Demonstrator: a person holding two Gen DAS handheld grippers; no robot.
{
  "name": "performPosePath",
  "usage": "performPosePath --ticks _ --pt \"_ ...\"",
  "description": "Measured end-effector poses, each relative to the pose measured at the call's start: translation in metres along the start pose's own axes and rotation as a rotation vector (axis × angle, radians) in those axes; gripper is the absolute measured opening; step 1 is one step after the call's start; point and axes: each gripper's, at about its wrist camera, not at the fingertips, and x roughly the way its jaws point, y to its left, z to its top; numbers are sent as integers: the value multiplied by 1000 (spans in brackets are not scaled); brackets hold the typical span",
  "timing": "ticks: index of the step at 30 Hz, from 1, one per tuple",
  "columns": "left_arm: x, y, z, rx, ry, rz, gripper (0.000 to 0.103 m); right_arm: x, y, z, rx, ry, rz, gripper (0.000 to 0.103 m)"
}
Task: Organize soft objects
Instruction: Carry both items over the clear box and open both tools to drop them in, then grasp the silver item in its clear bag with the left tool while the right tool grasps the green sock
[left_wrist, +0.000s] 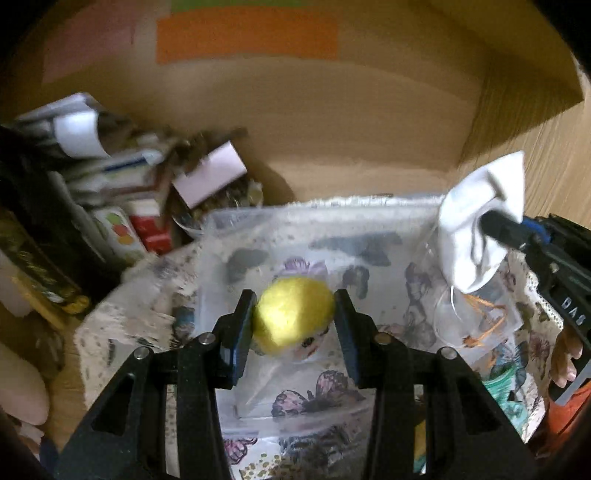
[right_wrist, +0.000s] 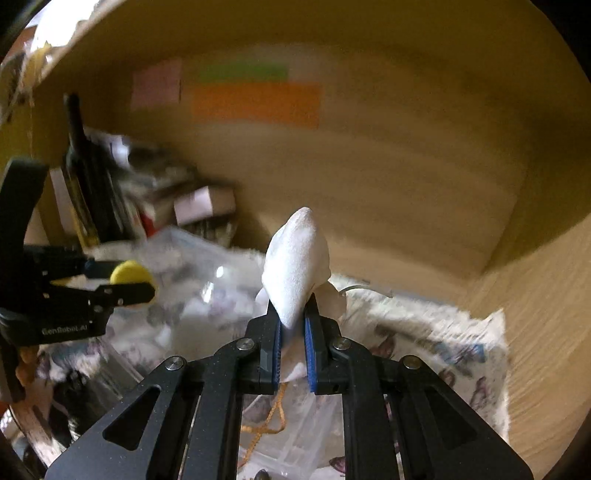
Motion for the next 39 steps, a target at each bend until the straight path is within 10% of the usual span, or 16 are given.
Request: performPosePath --ticks 13,17,25,39 --pt "32 -14 -3 21 75 -17 57 36 3 -18 -20 175 51 22" --pt "19 -21 -1 31 41 -7 68 20 4 -11 -12 116 31 54" --pt "-34 -29 -1 52 -97 36 103 -37 6 4 -14 -66 -15 80" --pt "-72 -23 -48 60 -153 71 103 -91 10 -37 37 -169 -55 87"
